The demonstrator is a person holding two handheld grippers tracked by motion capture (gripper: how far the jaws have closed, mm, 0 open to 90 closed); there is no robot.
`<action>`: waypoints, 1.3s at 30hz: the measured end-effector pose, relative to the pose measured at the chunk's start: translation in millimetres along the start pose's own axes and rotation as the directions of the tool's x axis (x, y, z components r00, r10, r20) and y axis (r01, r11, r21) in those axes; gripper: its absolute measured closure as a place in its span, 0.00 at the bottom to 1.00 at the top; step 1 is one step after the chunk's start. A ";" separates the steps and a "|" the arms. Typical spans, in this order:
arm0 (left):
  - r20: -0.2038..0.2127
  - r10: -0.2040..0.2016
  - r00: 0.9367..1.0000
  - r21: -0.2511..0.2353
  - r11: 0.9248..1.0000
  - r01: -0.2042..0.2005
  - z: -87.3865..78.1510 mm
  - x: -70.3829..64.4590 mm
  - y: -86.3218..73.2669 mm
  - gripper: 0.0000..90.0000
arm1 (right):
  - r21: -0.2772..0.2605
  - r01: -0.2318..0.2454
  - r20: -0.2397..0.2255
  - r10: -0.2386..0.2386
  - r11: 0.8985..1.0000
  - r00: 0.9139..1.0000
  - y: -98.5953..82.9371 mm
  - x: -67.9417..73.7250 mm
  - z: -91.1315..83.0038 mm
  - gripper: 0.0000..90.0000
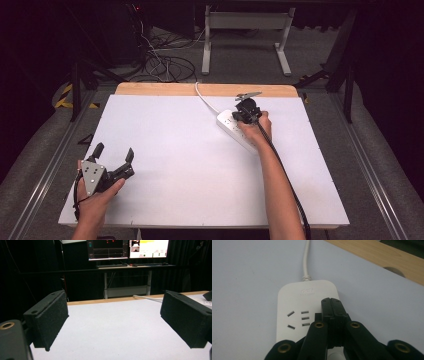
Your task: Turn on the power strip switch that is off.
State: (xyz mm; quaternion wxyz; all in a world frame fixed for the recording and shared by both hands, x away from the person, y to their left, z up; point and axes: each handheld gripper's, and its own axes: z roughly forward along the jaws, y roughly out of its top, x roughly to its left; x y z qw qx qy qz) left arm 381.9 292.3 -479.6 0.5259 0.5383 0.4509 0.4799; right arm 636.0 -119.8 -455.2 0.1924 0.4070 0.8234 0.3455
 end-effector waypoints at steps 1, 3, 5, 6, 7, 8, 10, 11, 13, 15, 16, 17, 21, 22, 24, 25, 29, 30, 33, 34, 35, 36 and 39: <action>-0.001 0.000 1.000 0.000 1.000 0.000 0.0 0.0 0.0 0.09 | -0.002 -0.001 -0.004 0.001 1.000 1.000 -0.1 -0.4 0.1 1.00; -0.001 0.001 1.000 0.001 1.000 -0.001 0.2 0.1 0.0 0.09 | 0.000 0.002 -0.002 -0.002 1.000 1.000 0.0 -0.2 0.0 1.00; -0.003 -0.001 1.000 0.000 1.000 0.001 0.3 0.1 0.1 0.09 | -0.002 0.003 -0.003 -0.003 1.000 1.000 0.1 0.1 0.7 1.00; -0.002 0.001 1.000 0.000 1.000 -0.001 0.3 0.3 0.1 0.10 | -0.001 0.004 -0.004 -0.004 1.000 1.000 0.1 0.4 0.9 1.00; -0.002 0.001 1.000 0.000 1.000 -0.001 0.3 0.4 0.1 0.10 | 0.001 0.006 -0.002 -0.006 1.000 1.000 0.2 1.4 1.4 1.00; -0.003 -0.001 1.000 0.000 1.000 0.001 0.4 0.4 0.1 0.10 | 0.001 0.012 0.004 -0.012 1.000 1.000 0.5 2.0 1.6 1.00; -0.004 -0.001 1.000 -0.001 1.000 0.001 0.4 0.4 0.1 0.10 | 0.006 0.024 0.017 -0.024 1.000 1.000 0.9 4.0 1.5 1.00; -0.003 -0.002 1.000 -0.001 1.000 0.002 0.3 0.3 0.2 0.10 | 0.009 0.032 0.025 -0.032 0.999 0.999 1.1 4.9 1.3 1.00; -0.002 0.002 1.000 -0.001 1.000 -0.002 0.2 0.3 0.1 0.10 | 0.008 0.029 0.026 -0.030 1.000 0.999 1.0 5.1 1.3 1.00; -0.002 0.001 1.000 -0.001 1.000 -0.001 0.2 0.4 0.2 0.10 | 0.005 0.025 0.023 -0.026 1.000 0.999 0.7 4.7 1.4 1.00; -0.003 0.003 1.000 -0.001 1.000 -0.003 0.1 0.5 0.2 0.10 | 0.005 0.025 0.023 -0.026 1.000 0.999 0.7 4.7 1.4 1.00; -0.003 0.004 1.000 -0.001 1.000 -0.004 -0.3 0.6 0.3 0.10 | 0.007 0.031 0.029 -0.031 0.999 0.999 0.9 5.6 1.4 1.00; 0.000 0.003 1.000 0.002 1.000 -0.003 -0.6 0.5 0.2 0.10 | 0.006 0.027 0.031 -0.027 1.000 0.999 0.8 5.6 1.3 1.00; -0.002 0.004 1.000 0.001 1.000 -0.004 -0.4 0.6 0.1 0.10 | 0.005 0.027 0.030 -0.027 1.000 0.999 0.7 5.7 1.4 1.00; 0.000 0.004 1.000 0.002 1.000 -0.004 -0.4 0.4 0.0 0.10 | 0.003 0.024 0.027 -0.024 1.000 0.999 0.4 5.5 1.3 1.00; 0.000 0.004 1.000 0.002 1.000 -0.004 -0.4 0.4 0.0 0.10 | 0.002 0.023 0.025 -0.023 1.000 0.999 0.3 5.2 1.3 1.00; -0.002 0.004 1.000 0.000 1.000 -0.004 -0.3 0.6 0.0 0.10 | 0.003 0.029 0.030 -0.029 1.000 0.999 0.4 5.6 1.3 1.00; -0.002 0.004 1.000 0.000 1.000 -0.004 -0.3 0.7 0.0 0.10 | 0.002 0.030 0.030 -0.030 1.000 0.999 0.3 5.7 1.3 1.00; 0.000 0.001 1.000 0.002 1.000 -0.001 -0.1 0.5 -0.3 0.10 | -0.002 0.022 0.024 -0.022 1.000 0.999 -0.1 5.0 1.4 1.00; -0.001 0.002 1.000 0.003 1.000 -0.002 -0.1 0.4 -0.3 0.10 | -0.001 0.023 0.022 -0.022 1.000 0.999 -0.1 4.9 1.3 1.00; -0.001 0.004 1.000 0.004 1.000 -0.004 0.0 0.4 -0.4 0.10 | -0.001 0.023 0.024 -0.023 1.000 0.999 -0.1 5.1 1.3 1.00; 0.000 0.006 1.000 0.004 1.000 -0.006 0.1 0.3 -0.3 0.10 | 0.000 0.028 0.029 -0.028 1.000 0.999 0.0 5.4 1.2 1.00; 0.001 0.004 1.000 0.004 1.000 -0.004 0.0 -0.2 -0.4 0.10 | -0.003 0.025 0.027 -0.025 1.000 0.999 -0.2 5.2 1.3 1.00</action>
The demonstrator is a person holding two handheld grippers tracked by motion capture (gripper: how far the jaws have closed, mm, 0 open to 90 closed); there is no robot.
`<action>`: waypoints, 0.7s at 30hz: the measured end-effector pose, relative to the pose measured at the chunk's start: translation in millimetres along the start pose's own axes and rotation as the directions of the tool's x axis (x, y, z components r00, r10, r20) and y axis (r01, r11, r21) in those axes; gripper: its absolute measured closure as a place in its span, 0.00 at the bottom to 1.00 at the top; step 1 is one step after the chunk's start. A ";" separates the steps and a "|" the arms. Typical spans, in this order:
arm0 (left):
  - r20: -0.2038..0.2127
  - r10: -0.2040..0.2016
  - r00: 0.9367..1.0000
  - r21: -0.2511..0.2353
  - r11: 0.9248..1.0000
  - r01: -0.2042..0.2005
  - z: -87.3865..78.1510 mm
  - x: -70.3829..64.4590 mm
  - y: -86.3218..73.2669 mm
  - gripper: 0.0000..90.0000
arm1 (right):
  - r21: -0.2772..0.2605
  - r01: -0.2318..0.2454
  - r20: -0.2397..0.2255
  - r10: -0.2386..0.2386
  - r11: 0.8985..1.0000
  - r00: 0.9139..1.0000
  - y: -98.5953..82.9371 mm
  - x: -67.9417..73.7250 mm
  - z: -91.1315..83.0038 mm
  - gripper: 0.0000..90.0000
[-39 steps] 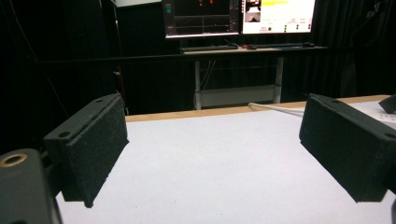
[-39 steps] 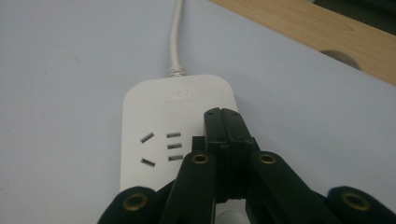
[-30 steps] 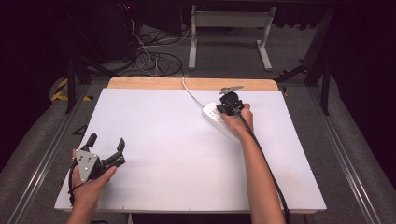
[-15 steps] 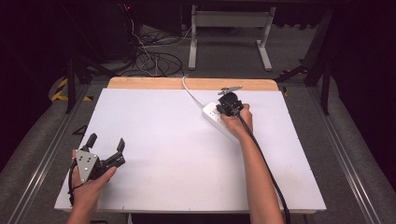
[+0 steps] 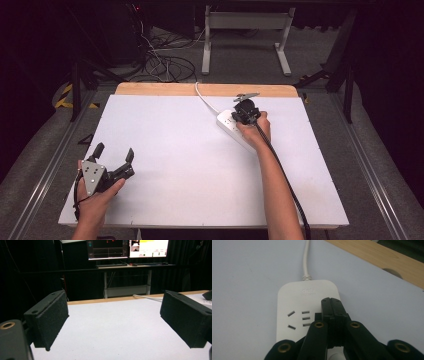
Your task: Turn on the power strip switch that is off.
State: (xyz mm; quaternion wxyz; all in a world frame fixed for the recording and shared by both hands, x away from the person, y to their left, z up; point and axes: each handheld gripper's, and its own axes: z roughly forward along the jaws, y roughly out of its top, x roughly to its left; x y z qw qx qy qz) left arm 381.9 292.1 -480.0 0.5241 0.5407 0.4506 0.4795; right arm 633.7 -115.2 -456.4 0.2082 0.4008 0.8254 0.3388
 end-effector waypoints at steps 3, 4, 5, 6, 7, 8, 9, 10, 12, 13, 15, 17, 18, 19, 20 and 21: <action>0.001 0.003 1.000 0.002 1.000 -0.003 0.0 0.1 0.0 0.10 | -0.002 -0.001 0.001 0.001 1.000 1.000 -0.4 -0.2 -0.2 1.00; 0.001 0.003 1.000 0.002 1.000 -0.003 -0.1 0.1 0.0 0.10 | -0.001 -0.001 0.001 0.001 1.000 1.000 -0.3 -0.2 -0.2 1.00; 0.000 0.002 1.000 0.000 1.000 -0.002 0.0 0.1 0.0 0.10 | -0.002 0.000 0.001 0.000 1.000 1.000 -0.3 -0.2 -0.2 1.00; 0.000 0.000 1.000 -0.001 1.000 0.000 -0.1 0.1 0.0 0.10 | -0.002 0.000 0.001 0.000 1.000 1.000 -0.4 -0.2 -0.2 1.00; -0.003 -0.001 1.000 -0.001 1.000 0.001 -0.4 0.3 0.1 0.10 | -0.004 -0.002 -0.005 0.002 1.000 1.000 -0.7 -0.8 -0.2 1.00; -0.001 -0.001 1.000 -0.001 1.000 0.001 -0.4 0.6 0.0 0.10 | -0.006 -0.010 -0.010 0.010 1.000 1.000 -1.1 -1.6 -0.3 1.00; -0.003 -0.003 1.000 -0.001 1.000 0.003 -0.4 0.7 -0.1 0.10 | -0.010 -0.015 -0.015 0.015 1.000 1.000 -1.5 -2.5 -0.3 1.00; -0.003 -0.005 1.000 -0.002 1.000 0.005 -0.3 0.9 -0.2 0.10 | -0.009 -0.015 -0.018 0.015 1.000 1.000 -1.5 -2.7 -0.6 1.00; -0.003 -0.008 1.000 -0.002 1.000 0.008 -0.5 1.1 -0.2 0.10 | 0.004 -0.012 -0.030 0.012 1.000 0.999 -0.6 -4.1 -1.4 1.00; -0.005 -0.006 1.000 -0.004 1.000 0.006 -0.7 1.3 0.0 0.10 | 0.001 -0.013 -0.037 0.013 1.000 0.999 -0.8 -5.1 -1.5 1.00; -0.004 -0.008 1.000 -0.004 1.000 0.008 -0.9 1.5 0.2 0.10 | -0.014 -0.018 -0.037 0.018 1.000 0.999 -2.2 -6.9 -2.4 1.00; -0.003 -0.008 1.000 -0.003 1.000 0.008 -1.0 1.7 0.0 0.10 | -0.049 -0.036 -0.051 0.034 0.998 0.998 -5.0 -13.0 -4.8 1.00; -0.004 -0.009 1.000 -0.003 1.000 0.009 -1.1 1.9 -0.1 0.10 | -0.075 -0.058 -0.060 0.053 0.996 0.997 -6.6 -16.7 -7.3 1.00; -0.005 -0.008 1.000 -0.002 1.000 0.008 -1.1 2.3 -0.2 0.10 | -0.096 -0.076 -0.074 0.069 0.993 0.995 -8.1 -20.4 -9.1 1.00; -0.005 -0.008 1.000 -0.002 1.000 0.008 -1.1 2.3 -0.2 0.10 | -0.105 -0.084 -0.075 0.076 0.991 0.994 -8.8 -22.6 -10.8 1.00; -0.007 -0.015 1.000 -0.002 1.000 0.015 -0.9 2.7 -0.6 0.10 | -0.108 -0.081 -0.075 0.073 0.991 0.994 -8.8 -23.5 -12.1 1.00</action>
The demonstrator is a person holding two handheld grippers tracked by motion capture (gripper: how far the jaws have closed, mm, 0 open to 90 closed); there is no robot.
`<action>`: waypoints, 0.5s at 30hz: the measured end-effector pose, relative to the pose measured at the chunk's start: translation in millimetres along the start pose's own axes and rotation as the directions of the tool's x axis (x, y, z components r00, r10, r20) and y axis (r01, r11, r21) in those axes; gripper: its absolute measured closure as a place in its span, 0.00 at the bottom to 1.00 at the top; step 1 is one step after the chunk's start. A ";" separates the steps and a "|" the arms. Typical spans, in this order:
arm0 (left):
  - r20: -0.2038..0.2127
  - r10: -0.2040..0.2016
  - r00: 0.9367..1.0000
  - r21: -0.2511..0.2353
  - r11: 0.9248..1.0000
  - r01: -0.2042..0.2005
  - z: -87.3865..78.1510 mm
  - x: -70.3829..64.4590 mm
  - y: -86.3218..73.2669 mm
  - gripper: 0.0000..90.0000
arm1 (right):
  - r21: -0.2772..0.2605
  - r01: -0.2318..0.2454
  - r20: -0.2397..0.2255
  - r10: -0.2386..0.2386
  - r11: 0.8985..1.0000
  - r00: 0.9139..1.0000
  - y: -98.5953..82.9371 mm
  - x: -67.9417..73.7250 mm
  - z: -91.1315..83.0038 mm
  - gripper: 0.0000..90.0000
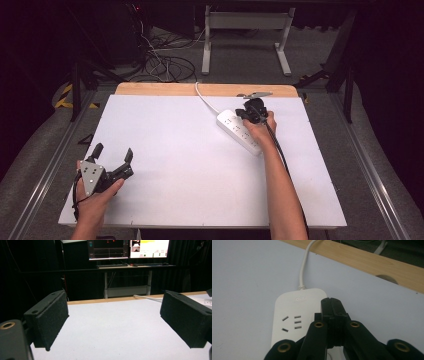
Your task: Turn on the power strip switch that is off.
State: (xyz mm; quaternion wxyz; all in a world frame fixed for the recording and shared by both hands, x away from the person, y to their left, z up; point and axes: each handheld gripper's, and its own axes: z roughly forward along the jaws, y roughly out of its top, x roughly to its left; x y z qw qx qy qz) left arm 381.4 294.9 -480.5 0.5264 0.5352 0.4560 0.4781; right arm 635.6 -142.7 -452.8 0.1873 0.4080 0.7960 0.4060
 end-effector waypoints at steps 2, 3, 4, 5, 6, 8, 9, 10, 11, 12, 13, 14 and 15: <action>-0.001 0.006 1.000 0.000 1.000 -0.006 -0.3 0.8 0.2 0.10 | 0.001 0.018 -0.010 -0.017 1.000 1.000 1.5 1.5 -1.7 1.00; -0.001 0.007 1.000 0.000 1.000 -0.007 -0.5 0.9 0.4 0.10 | -0.001 0.019 -0.011 -0.019 1.000 1.000 2.2 2.7 -2.0 1.00; 0.000 0.009 1.000 0.001 1.000 -0.009 -0.9 0.8 0.6 0.10 | 0.001 0.024 -0.012 -0.024 1.000 1.000 2.2 3.6 -1.6 1.00; -0.001 0.008 1.000 -0.001 1.000 -0.008 -1.1 0.3 0.6 0.10 | 0.004 0.023 -0.012 -0.023 1.000 1.000 1.9 4.6 -1.1 1.00; 0.000 0.005 1.000 -0.004 1.000 -0.005 -1.1 -0.1 0.6 0.10 | 0.008 0.025 -0.010 -0.025 1.000 1.000 1.3 5.4 -0.3 1.00; 0.001 0.007 1.000 -0.002 1.000 -0.007 -1.3 -0.2 0.5 0.10 | 0.007 0.027 -0.003 -0.027 1.000 1.000 0.5 6.7 0.7 1.00; 0.000 0.008 1.000 -0.001 1.000 -0.008 -1.2 -0.1 0.4 0.10 | 0.005 0.027 -0.004 -0.027 1.000 1.000 0.6 7.2 0.6 1.00; 0.000 0.008 1.000 0.000 1.000 -0.008 -1.2 0.0 0.3 0.10 | 0.003 0.026 -0.006 -0.026 1.000 1.000 0.9 7.9 0.1 1.00; 0.002 0.009 1.000 0.000 1.000 -0.009 -1.1 0.0 0.2 0.10 | 0.000 0.033 -0.003 -0.033 0.999 0.999 1.4 8.2 -0.8 1.00; 0.002 0.009 1.000 0.000 1.000 -0.009 -1.1 -0.1 0.2 0.10 | -0.003 0.033 -0.004 -0.033 0.999 0.999 1.9 8.5 -2.2 1.00; 0.002 0.009 1.000 0.000 1.000 -0.009 -1.1 -0.1 0.2 0.10 | -0.010 0.035 -0.005 -0.035 0.999 0.999 2.3 8.3 -3.6 1.00; 0.004 0.007 1.000 0.000 1.000 -0.007 -1.3 -0.6 0.2 0.10 | -0.013 0.035 -0.002 -0.035 0.999 0.999 2.7 8.3 -5.0 1.00; 0.003 0.008 1.000 0.001 1.000 -0.008 -1.4 -0.8 0.2 0.10 | -0.016 0.034 -0.001 -0.034 0.999 0.999 2.6 8.2 -6.0 1.00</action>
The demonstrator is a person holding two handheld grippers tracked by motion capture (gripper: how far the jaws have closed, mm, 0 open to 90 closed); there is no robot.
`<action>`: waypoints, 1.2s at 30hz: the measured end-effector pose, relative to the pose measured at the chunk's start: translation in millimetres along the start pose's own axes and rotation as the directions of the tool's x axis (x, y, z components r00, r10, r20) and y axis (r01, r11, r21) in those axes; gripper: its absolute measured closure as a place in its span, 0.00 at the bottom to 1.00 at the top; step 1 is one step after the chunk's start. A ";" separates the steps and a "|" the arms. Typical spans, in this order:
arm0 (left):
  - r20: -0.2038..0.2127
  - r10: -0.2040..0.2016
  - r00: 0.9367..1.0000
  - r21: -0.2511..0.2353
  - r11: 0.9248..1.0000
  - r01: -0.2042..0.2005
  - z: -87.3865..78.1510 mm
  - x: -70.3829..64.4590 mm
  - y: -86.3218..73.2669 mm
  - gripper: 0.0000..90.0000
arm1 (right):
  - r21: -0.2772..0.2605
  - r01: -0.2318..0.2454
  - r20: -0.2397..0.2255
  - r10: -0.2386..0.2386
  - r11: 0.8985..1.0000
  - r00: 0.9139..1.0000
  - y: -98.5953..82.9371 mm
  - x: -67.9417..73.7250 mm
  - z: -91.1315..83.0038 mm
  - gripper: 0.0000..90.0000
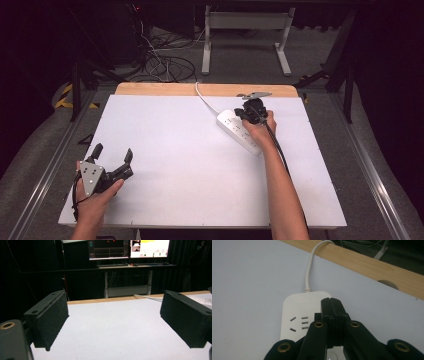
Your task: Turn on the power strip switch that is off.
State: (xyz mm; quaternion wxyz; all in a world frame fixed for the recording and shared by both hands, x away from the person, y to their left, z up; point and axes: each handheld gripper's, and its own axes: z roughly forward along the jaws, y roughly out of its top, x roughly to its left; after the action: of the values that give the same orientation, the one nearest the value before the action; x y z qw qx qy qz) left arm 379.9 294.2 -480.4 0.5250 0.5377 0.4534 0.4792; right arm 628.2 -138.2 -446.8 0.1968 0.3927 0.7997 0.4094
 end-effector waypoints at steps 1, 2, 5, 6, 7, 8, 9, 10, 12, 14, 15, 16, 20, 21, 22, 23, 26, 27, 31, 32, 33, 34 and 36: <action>0.001 -0.002 1.000 0.000 1.000 0.002 0.0 -0.4 0.0 0.10 | 0.000 0.002 0.000 -0.002 1.000 1.000 -0.1 -0.1 -0.8 1.00; 0.000 0.000 1.000 0.001 1.000 0.000 -0.1 -0.5 0.0 0.10 | -0.002 0.003 -0.001 -0.003 1.000 1.000 0.0 0.4 -1.4 1.00; 0.000 0.008 1.000 0.002 1.000 -0.008 0.1 -0.4 -0.1 0.10 | -0.018 0.011 -0.005 -0.011 1.000 1.000 1.5 1.3 -5.2 1.00; -0.001 0.006 1.000 0.001 1.000 -0.006 0.2 -0.6 -0.2 0.10 | -0.024 0.013 -0.001 -0.013 1.000 1.000 2.2 1.4 -7.0 1.00; 0.000 0.007 1.000 0.001 1.000 -0.007 0.2 -0.4 -0.2 0.10 | -0.032 0.013 -0.002 -0.013 0.999 1.000 2.6 1.1 -9.0 1.00; 0.000 0.007 1.000 0.001 1.000 -0.007 0.2 -0.4 -0.2 0.10 | -0.043 0.006 -0.006 -0.007 0.999 1.000 2.8 0.6 -11.1 1.00; 0.001 0.006 1.000 0.002 1.000 -0.006 -0.1 -0.4 -0.1 0.10 | -0.055 0.000 -0.010 0.000 0.998 1.000 2.8 0.2 -13.0 1.00; 0.001 0.007 1.000 0.003 1.000 -0.007 -0.2 -0.4 -0.1 0.10 | -0.064 -0.003 -0.012 0.002 0.998 1.000 2.9 0.0 -14.8 1.00; 0.000 0.006 1.000 0.001 1.000 -0.006 -0.2 -0.7 -0.2 0.10 | -0.080 -0.004 -0.020 0.003 0.997 1.000 3.1 0.9 -18.8 1.00; -0.001 0.008 1.000 0.001 1.000 -0.008 0.0 -0.8 -0.2 0.10 | -0.098 0.000 -0.026 -0.003 0.995 1.000 3.6 2.6 -22.9 1.00; -0.001 0.008 1.000 0.001 1.000 -0.008 0.0 -0.8 -0.2 0.10 | -0.106 0.001 -0.032 -0.005 0.994 0.999 3.8 3.4 -24.9 1.00; -0.002 0.012 1.000 0.002 1.000 -0.012 0.1 -0.8 -0.2 0.10 | -0.113 0.006 -0.032 -0.009 0.994 0.999 3.8 4.1 -26.7 1.00; 0.001 0.014 1.000 0.004 1.000 -0.014 0.4 -1.2 -0.4 0.10 | -0.149 -0.008 -0.055 -0.001 0.989 0.998 2.1 4.8 -34.9 1.00; 0.000 0.014 1.000 0.004 1.000 -0.014 0.2 -1.1 -0.3 0.10 | -0.156 -0.007 -0.058 -0.002 0.988 0.998 1.2 5.2 -37.4 1.00; -0.001 0.013 1.000 0.003 1.000 -0.013 0.1 -1.1 -0.2 0.10 | -0.165 -0.008 -0.061 -0.002 0.986 0.998 0.3 5.4 -40.2 1.00; -0.001 0.013 1.000 0.003 1.000 -0.013 -0.1 -1.0 -0.3 0.10 | -0.174 -0.009 -0.061 -0.002 0.985 0.998 -0.6 5.4 -43.0 1.00; -0.002 0.009 1.000 0.003 1.000 -0.009 -0.2 -0.8 -0.3 0.10 | -0.204 -0.021 -0.073 0.006 0.979 0.997 -3.5 3.5 -53.1 1.00; -0.002 0.009 1.000 0.003 1.000 -0.009 -0.2 -0.8 -0.3 0.10 | -0.213 -0.022 -0.073 0.007 0.977 0.997 -4.4 2.8 -56.4 1.00; -0.003 0.012 1.000 0.004 1.000 -0.012 0.1 -1.0 -0.4 0.10 | -0.238 -0.025 -0.076 0.007 0.971 0.997 -7.8 0.1 -67.9 0.98; 0.000 0.013 1.000 0.004 1.000 -0.013 0.3 -0.9 -0.4 0.10 | -0.243 -0.026 -0.081 0.007 0.970 0.997 -8.8 -0.4 -70.9 0.98; -0.001 0.014 1.000 0.005 1.000 -0.014 0.3 -1.0 -0.5 0.10 | -0.250 -0.028 -0.086 0.007 0.968 0.996 -9.6 -1.0 -73.5 0.99; -0.001 0.015 1.000 0.006 1.000 -0.015 0.3 -1.0 -0.6 0.10 | -0.255 -0.029 -0.087 0.007 0.967 0.996 -10.4 -1.1 -76.1 0.98; -0.001 0.013 1.000 0.004 1.000 -0.013 -0.4 -0.9 -0.3 0.10 | -0.260 -0.020 -0.090 -0.004 0.965 0.996 -12.2 -1.7 -80.8 0.99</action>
State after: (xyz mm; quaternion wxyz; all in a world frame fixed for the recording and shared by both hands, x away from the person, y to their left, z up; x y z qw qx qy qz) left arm 379.4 293.4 -480.8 0.5205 0.5414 0.4512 0.4820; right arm 572.1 -184.3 -409.2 0.2088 0.3478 0.7453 0.5290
